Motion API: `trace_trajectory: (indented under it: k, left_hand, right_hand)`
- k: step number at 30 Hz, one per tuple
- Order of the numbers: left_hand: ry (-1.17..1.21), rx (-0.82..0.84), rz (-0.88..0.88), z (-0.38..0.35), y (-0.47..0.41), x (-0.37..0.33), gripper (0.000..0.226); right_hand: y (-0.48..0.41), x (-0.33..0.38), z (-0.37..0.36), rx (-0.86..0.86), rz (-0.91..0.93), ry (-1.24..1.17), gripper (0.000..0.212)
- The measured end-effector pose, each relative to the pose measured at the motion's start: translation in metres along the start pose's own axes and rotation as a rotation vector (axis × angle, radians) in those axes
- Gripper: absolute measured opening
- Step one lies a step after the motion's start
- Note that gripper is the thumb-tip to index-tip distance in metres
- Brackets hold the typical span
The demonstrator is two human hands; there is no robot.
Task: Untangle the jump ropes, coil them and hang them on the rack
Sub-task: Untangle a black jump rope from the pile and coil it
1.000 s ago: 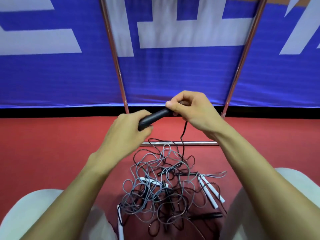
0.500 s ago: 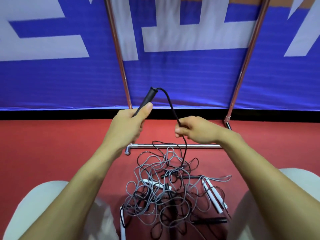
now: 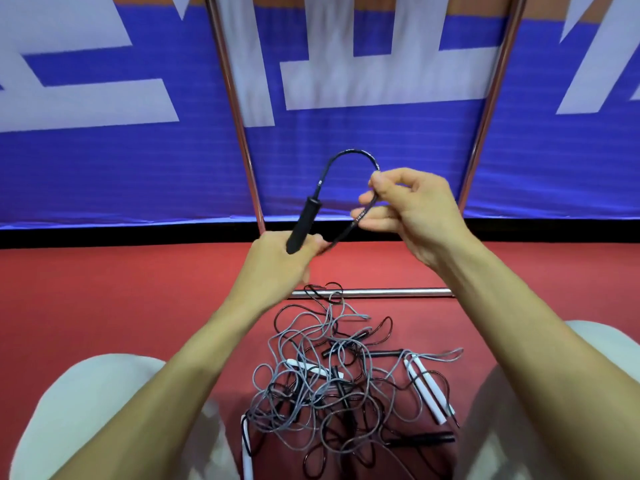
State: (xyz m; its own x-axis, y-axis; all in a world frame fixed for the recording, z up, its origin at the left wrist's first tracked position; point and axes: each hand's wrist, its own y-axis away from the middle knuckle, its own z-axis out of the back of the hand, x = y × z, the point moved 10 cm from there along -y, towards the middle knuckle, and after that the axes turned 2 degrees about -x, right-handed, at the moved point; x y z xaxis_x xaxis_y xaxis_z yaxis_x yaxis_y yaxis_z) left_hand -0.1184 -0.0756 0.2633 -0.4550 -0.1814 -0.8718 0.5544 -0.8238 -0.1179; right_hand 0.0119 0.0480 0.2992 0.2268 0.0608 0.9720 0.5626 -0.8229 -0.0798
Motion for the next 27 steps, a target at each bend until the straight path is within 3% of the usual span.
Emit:
trace_trajectory:
  k: [5, 10, 13, 17, 20, 24, 27]
  left_hand:
    - [0.172, 0.115, -0.014, -0.026, 0.005, -0.007, 0.022]
    - [0.087, 0.241, -0.02, -0.037, 0.01, -0.005, 0.013]
    - [0.164, 0.218, 0.0, -0.038, 0.012, -0.007, 0.006]
    - [0.532, 0.002, 0.126, -0.019, 0.01, -0.005, 0.01]
    - [0.795, -0.115, 0.205, -0.002, 0.008, -0.001, 0.014]
    - [1.067, -0.15, 0.251, 0.012, 0.004, 0.001, 0.019]
    - [1.199, -0.15, 0.256, 0.018, 0.004, 0.0, 0.037]
  right_hand:
    - [0.0, 0.002, -0.005, -0.003, -0.036, -0.277, 0.019]
    - [-0.007, -0.012, 0.011, -0.131, -0.107, -0.506, 0.019]
    - [-0.01, -0.021, 0.011, -0.147, -0.141, -0.535, 0.021]
    - [-0.011, -0.027, 0.007, -0.084, -0.146, -0.259, 0.033]
    - [-0.008, -0.04, -0.005, 0.034, -0.152, 0.113, 0.018]
    - [0.008, -0.071, -0.044, 0.384, -0.125, 0.521, 0.046]
    - [0.034, -0.11, -0.063, 0.683, -0.256, 0.648, 0.04]
